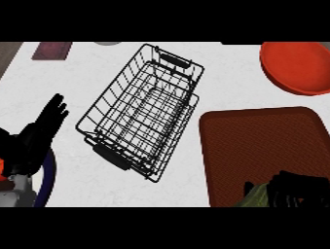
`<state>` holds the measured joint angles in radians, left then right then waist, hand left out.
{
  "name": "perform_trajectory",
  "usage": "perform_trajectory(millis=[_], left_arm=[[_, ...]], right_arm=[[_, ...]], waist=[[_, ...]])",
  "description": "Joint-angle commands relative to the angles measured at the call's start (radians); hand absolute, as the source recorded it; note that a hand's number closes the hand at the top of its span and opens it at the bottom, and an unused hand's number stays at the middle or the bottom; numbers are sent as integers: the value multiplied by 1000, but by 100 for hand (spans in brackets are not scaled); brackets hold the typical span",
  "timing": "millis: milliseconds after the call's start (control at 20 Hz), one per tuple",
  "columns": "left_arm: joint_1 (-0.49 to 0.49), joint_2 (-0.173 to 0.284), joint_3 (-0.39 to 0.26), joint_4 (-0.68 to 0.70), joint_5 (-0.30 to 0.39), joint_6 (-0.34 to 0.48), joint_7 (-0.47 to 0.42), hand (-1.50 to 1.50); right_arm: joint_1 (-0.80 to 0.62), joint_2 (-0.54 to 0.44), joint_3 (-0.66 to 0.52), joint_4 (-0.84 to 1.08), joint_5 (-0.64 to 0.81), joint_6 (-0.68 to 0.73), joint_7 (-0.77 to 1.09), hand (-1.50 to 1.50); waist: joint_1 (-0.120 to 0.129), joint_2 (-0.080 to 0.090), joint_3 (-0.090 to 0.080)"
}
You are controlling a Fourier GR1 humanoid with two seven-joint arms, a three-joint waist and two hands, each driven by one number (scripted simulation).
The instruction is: Pick the squash from the tray and place it in the tiered basket
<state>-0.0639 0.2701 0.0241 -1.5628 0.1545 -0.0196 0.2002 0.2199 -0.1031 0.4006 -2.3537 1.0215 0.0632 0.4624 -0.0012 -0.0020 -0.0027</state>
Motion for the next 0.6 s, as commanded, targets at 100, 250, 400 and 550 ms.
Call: perform_trajectory(millis=[100, 250, 400, 550], left_arm=[[-21, -14, -20, -21, -11, 6, 41, 0], [-53, -25, -13, 46, -24, 8, 6, 0], [-56, 15, 46, 50, 35, -40, 14, 0], [9, -48, -21, 24, -31, -4, -35, 0]], right_arm=[[-297, 92, 144, -95, 187, 205, 294, 150], [-544, 101, 211, 87, 156, 151, 474, 150], [-714, 102, 241, 232, 117, 96, 626, 150], [-866, 103, 171, 352, 23, 75, 671, 150]], waist=[[8, -2, -1], [13, 3, -1], [22, 3, 0], [23, 3, 1]])
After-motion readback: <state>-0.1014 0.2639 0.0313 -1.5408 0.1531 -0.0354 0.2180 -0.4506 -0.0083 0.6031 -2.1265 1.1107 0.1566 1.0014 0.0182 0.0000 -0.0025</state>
